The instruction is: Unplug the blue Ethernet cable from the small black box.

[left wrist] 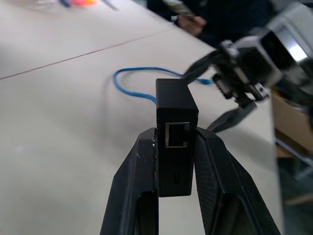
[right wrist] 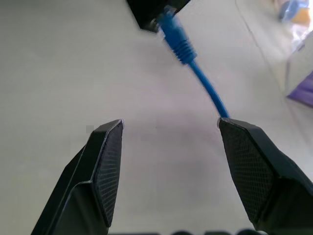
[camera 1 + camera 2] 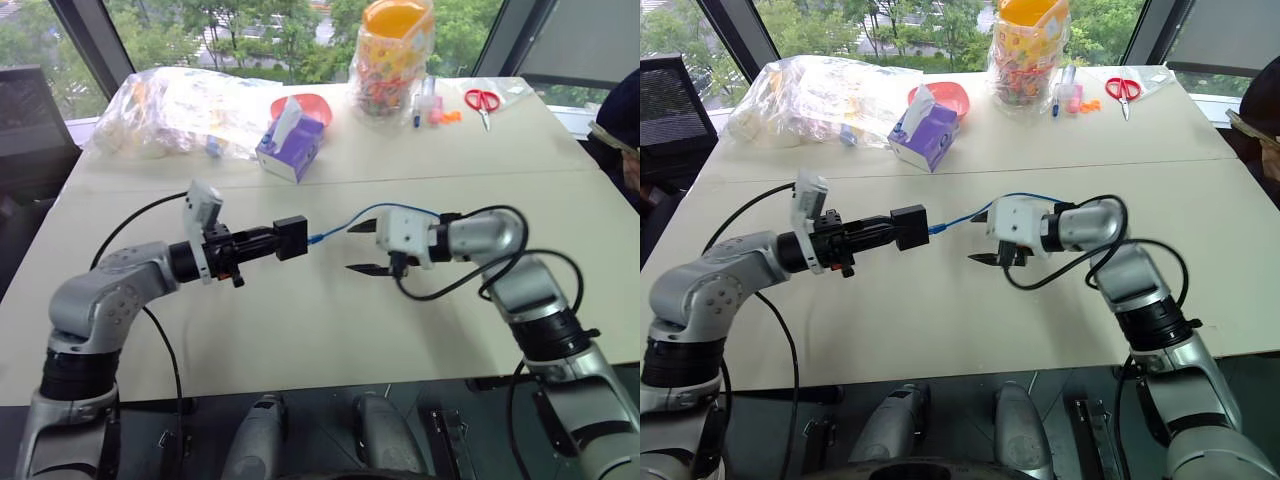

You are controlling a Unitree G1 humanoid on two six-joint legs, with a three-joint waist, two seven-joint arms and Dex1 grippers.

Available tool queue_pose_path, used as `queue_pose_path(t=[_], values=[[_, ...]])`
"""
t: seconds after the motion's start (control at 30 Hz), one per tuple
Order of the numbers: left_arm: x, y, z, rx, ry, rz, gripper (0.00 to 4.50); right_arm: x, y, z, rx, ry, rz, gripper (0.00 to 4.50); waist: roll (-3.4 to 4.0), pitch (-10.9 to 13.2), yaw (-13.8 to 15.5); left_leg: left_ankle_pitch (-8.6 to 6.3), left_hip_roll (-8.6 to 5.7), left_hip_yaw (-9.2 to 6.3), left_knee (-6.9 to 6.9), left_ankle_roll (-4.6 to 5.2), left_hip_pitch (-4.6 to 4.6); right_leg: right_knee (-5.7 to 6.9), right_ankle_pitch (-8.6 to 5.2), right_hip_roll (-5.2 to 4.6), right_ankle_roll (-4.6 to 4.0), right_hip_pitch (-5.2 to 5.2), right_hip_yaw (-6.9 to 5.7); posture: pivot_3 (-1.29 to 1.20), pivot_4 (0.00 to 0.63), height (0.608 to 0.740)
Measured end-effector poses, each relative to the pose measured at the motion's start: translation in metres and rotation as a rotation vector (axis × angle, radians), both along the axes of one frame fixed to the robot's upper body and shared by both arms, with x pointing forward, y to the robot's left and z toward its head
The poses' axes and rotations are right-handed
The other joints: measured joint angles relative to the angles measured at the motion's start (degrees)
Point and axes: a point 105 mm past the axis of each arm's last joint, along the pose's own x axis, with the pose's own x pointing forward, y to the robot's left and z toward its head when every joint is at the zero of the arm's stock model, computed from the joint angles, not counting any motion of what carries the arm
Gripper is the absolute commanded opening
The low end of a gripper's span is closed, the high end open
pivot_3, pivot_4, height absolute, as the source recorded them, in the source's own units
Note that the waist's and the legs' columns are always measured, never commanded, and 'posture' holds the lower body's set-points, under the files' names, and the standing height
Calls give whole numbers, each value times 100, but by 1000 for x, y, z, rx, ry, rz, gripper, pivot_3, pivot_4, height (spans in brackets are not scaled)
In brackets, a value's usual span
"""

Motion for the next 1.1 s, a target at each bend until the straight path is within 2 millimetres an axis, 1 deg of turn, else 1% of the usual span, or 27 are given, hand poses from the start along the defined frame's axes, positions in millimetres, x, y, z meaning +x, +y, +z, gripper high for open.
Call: queue_pose_path(t=[0.13, 0.2, 0.33, 0.4, 0.57, 0.67, 0.73, 0.77, 0.8, 0.83, 1.1], values=[[-10, 2, 11, 11, -26, -88, 432, -2, 12, 34, 168, 203, 45, 3176, -2, 1, 9, 0, 0, 1, -1, 0, -1, -3, 0, -1, -1, 0, -2, 0, 150, 726], [-16, 1, 14, 25, -39, -125, 432, -2, 14, 40, 210, 278, 59, 3176, -2, 1, 21, -1, 0, 1, -3, 1, -4, -10, 0, -1, -1, 0, -2, 0, 150, 726], [-19, -1, 16, 21, -42, -148, 432, -5, 20, 36, 235, 360, 88, 3176, -2, 1, 43, -2, -2, 1, -3, 2, -26, -15, 0, -2, 3, -19, -2, 0, 150, 726], [-19, -1, 16, 21, -43, -148, 432, -7, 21, 35, 231, 371, 97, 3176, -2, 1, 36, -2, -2, 1, -3, 2, -41, -12, 3, -1, 8, -35, -2, 0, 150, 726], [-17, -3, 23, 10, -67, -152, 432, -13, 25, 18, 208, 436, 120, 3176, -2, 1, 22, -2, -2, 1, -2, 2, -50, -8, 10, -1, 21, -45, -3, 0, 150, 726], [-18, -4, 24, 2, -65, -154, 432, -16, 26, 13, 200, 453, 127, 3176, -2, 1, 11, -2, -2, 1, -1, 2, -51, -8, 10, 0, 21, -48, -3, 0, 150, 726], [-18, -4, 24, 1, -65, -154, 432, -17, 27, 13, 197, 454, 129, 2668, -2, 1, 4, -2, -2, 1, -1, 2, -51, -6, 10, 0, 21, -49, -4, 0, 150, 726], [-18, -4, 24, 1, -65, -153, 432, -17, 27, 12, 198, 455, 122, 2242, -2, 1, 6, -2, -2, 1, -1, 2, -51, -5, 10, 0, 21, -49, -4, 0, 150, 726], [-18, -4, 24, 1, -65, -153, 432, -16, 28, 12, 199, 456, 119, 1976, -2, 1, 8, -2, -2, 1, -1, 2, -51, -5, 10, 0, 21, -49, -4, 0, 150, 726], [-18, -4, 24, 1, -65, -153, 432, -16, 29, 12, 204, 459, 117, 1441, -2, 1, 9, -2, -2, 1, 0, 2, -51, -5, 10, 0, 21, -49, -4, 0, 150, 726], [-17, -4, 24, 2, -66, -152, 432, -17, 33, 12, 223, 498, 110, 1441, -2, 1, 12, -2, -2, 1, 1, 2, -52, -5, 11, 0, 21, -48, -4, 0, 150, 726]])
